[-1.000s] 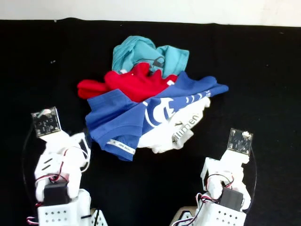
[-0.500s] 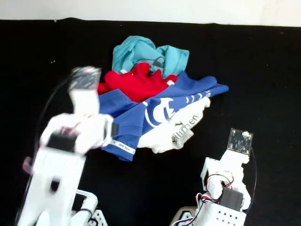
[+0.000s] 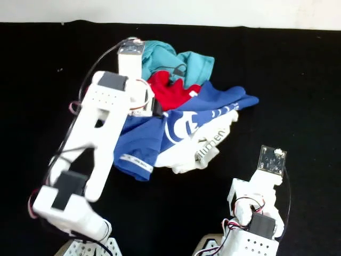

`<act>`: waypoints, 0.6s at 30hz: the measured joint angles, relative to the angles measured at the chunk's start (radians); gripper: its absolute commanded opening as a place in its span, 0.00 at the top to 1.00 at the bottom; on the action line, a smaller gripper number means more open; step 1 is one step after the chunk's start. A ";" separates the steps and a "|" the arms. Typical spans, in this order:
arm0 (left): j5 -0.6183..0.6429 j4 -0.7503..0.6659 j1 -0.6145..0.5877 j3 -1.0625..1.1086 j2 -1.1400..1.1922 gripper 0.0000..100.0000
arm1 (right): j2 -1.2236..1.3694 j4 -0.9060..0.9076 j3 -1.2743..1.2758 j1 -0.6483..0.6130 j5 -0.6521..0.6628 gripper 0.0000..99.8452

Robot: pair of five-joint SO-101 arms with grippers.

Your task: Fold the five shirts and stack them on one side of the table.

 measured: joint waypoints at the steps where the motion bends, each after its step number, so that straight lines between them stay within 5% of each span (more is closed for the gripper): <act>1: 0.003 0.000 0.000 -0.018 0.043 0.67 | 0.000 0.000 0.000 0.000 0.000 0.93; 6: -0.032 0.000 -0.018 -0.072 0.249 0.75 | 0.000 0.000 0.000 0.000 0.000 0.93; 10: -0.126 0.002 -0.077 -0.103 0.356 1.00 | 0.000 0.000 0.000 0.000 0.000 0.93; 18: -0.161 0.172 -0.354 -0.310 0.436 0.99 | 0.000 0.000 0.000 0.000 0.000 0.93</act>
